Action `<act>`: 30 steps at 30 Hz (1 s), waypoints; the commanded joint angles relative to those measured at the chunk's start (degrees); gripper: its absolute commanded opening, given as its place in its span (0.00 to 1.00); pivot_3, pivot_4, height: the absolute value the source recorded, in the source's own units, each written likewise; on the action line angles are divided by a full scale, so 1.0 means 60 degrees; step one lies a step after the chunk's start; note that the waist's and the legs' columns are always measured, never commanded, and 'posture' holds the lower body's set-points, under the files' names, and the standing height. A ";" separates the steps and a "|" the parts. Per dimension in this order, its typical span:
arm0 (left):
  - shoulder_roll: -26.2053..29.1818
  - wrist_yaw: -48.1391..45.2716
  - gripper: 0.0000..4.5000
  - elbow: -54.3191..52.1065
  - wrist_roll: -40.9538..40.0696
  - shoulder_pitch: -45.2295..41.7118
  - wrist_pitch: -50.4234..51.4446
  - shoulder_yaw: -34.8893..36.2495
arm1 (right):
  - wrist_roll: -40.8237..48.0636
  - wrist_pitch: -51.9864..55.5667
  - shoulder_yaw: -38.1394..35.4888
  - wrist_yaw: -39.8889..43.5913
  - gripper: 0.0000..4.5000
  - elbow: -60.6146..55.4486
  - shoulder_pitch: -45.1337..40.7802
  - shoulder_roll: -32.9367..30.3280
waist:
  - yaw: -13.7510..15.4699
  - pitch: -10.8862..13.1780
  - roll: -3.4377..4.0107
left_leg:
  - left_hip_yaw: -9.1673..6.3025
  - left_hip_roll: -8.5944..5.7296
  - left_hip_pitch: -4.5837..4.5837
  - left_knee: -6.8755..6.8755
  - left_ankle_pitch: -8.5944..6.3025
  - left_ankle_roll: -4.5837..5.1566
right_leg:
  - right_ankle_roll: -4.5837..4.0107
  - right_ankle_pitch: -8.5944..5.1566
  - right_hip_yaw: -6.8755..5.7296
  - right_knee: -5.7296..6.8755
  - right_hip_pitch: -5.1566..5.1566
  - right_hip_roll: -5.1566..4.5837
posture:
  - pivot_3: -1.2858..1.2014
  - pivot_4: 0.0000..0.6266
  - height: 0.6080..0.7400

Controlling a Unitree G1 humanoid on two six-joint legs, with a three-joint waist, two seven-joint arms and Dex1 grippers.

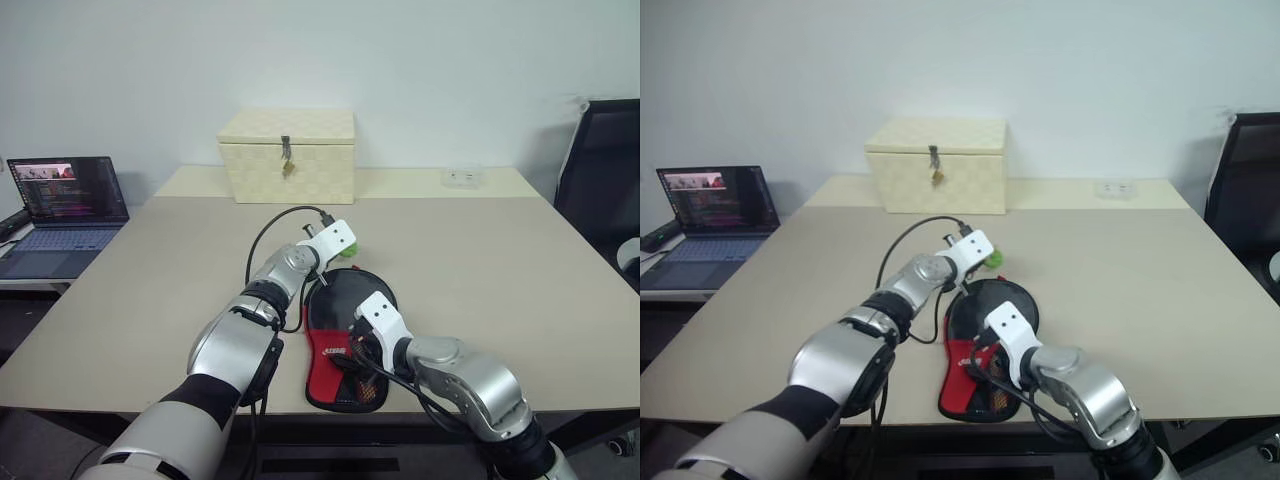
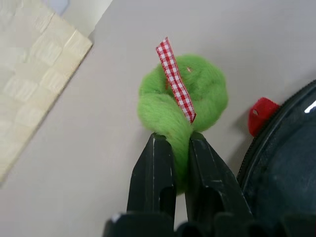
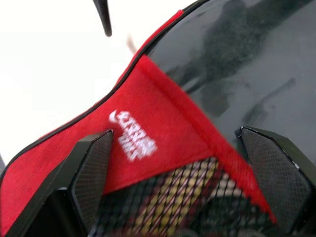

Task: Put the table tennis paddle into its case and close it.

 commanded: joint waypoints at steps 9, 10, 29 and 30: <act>-0.1018 0.0590 0.00 -0.0182 0.1926 -0.0868 -0.2043 -0.1761 | 0.0193 0.1035 0.0544 -0.0210 1.00 0.0108 0.0722 0.0090 | 0.0018 -0.0011 -0.0018 | -0.0002 0.0000 0.0001 0.0001 0.0000 0.0000 | 0.0030 -0.0017 -0.0001 -0.0001 0.0005 -0.0004 | 0.52 0.24 1.00; -0.1074 0.0562 0.00 -0.0175 0.2010 -0.0876 -0.2181 -0.1849 | 0.0192 0.1036 0.0546 -0.0233 1.00 0.0118 0.0725 0.0119 | 0.0016 -0.0011 -0.0018 | -0.0001 -0.0001 0.0002 0.0001 0.0000 0.0000 | 0.0031 -0.0018 0.0000 -0.0001 0.0005 -0.0004 | 0.52 0.24 1.00; -0.1849 -0.1881 0.00 -0.0190 0.1416 -0.0227 -0.3646 -0.1613 | 0.0138 0.0637 0.0392 -0.0237 1.00 0.0778 0.0340 0.0365 | -0.0035 -0.0028 -0.0015 | 0.0002 -0.0006 0.0066 0.0000 0.0000 0.0001 | 0.0036 -0.0022 0.0002 -0.0002 0.0068 0.0012 | 0.52 0.24 1.00; -0.1835 -0.2105 0.08 -0.0203 0.1310 -0.0166 -0.3680 -0.1529 | 0.0134 0.0617 0.0364 -0.0235 1.00 0.0828 0.0297 0.0382 | -0.0036 -0.0028 -0.0015 | 0.0001 -0.0004 0.0077 0.0000 0.0000 0.0001 | 0.0036 -0.0022 0.0001 -0.0002 0.0079 0.0014 | 0.52 0.24 1.00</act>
